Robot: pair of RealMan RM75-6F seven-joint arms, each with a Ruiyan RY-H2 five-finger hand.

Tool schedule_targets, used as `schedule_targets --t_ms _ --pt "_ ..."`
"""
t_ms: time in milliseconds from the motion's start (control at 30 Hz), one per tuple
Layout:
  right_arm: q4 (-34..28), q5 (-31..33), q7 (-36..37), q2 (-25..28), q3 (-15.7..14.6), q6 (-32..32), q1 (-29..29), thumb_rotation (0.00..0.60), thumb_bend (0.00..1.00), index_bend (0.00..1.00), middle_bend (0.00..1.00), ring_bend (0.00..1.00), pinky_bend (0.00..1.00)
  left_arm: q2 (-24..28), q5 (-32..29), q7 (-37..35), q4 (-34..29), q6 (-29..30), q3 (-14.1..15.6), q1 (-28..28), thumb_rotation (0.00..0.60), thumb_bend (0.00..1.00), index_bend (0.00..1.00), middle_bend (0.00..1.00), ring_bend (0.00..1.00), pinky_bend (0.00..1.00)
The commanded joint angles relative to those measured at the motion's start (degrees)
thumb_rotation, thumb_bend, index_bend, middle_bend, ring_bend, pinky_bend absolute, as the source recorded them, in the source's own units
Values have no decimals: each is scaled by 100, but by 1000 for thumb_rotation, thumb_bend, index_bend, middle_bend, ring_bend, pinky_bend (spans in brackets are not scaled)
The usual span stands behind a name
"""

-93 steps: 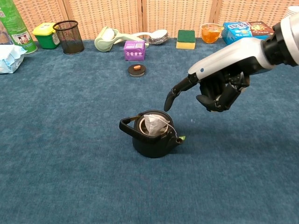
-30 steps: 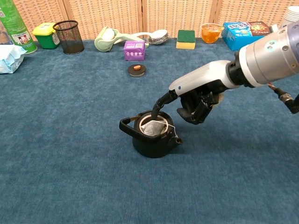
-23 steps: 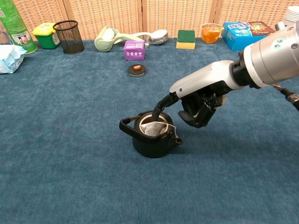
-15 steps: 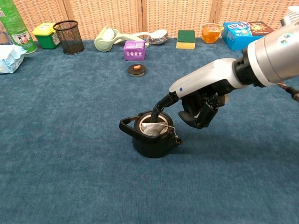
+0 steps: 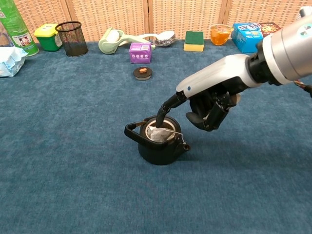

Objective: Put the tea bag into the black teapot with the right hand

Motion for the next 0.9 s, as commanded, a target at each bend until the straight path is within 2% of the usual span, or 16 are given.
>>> schedule_targets --t_ms 33,533,900 --pt "-3 21 -11 20 -5 -12 12 600 892 134 1000 1000 1000 -5 -1 2 7 -4 2 -1 600 450 157 181 84 162" --pt "-112 120 -130 71 -117 -67 104 600 891 134 1000 1000 1000 -32 -12 -10 41 -36 -4 -22 600 451 157 181 84 162" --pt "201 201 -124 -232 -192 -76 101 600 892 134 1000 1000 1000 -28 -31 -10 55 -31 0 -12 600 450 157 181 84 162"
